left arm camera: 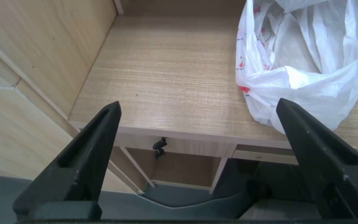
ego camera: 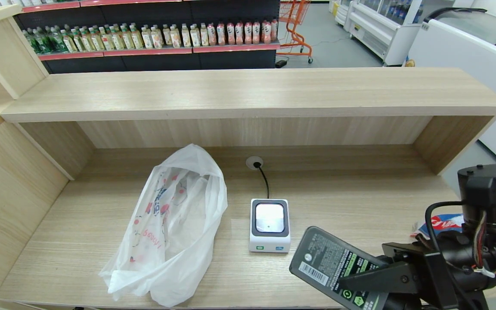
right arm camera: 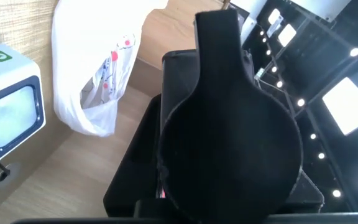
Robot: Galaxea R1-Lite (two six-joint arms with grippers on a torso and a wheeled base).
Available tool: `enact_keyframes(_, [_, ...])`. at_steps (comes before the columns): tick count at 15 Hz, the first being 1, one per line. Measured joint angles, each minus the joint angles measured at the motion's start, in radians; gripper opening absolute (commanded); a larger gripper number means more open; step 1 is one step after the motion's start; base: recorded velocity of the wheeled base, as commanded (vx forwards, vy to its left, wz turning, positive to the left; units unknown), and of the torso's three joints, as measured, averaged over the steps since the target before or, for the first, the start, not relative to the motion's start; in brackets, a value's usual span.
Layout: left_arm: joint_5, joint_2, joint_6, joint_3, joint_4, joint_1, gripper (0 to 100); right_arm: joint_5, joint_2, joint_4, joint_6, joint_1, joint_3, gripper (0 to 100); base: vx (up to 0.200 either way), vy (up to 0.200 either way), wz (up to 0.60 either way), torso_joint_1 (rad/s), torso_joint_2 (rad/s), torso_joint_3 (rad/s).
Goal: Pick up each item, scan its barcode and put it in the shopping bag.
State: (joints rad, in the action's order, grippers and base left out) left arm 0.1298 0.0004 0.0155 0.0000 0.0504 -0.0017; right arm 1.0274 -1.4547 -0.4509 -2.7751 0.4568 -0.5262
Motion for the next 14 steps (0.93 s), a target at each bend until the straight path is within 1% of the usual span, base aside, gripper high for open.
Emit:
enact_keyframes(13, [0.000,0.000,0.000,0.000,0.000,0.000,100,0.001,0.032,0.001,0.004,0.000,0.017,0,0.000,0.000,0.00,0.000,0.00,0.000])
enact_keyframes(14, [0.000,0.000,0.000,0.000,0.000,0.000,100,0.001,0.033,0.002,0.025,0.000,0.017,0,0.000,0.000,0.00,0.000,0.00,0.000])
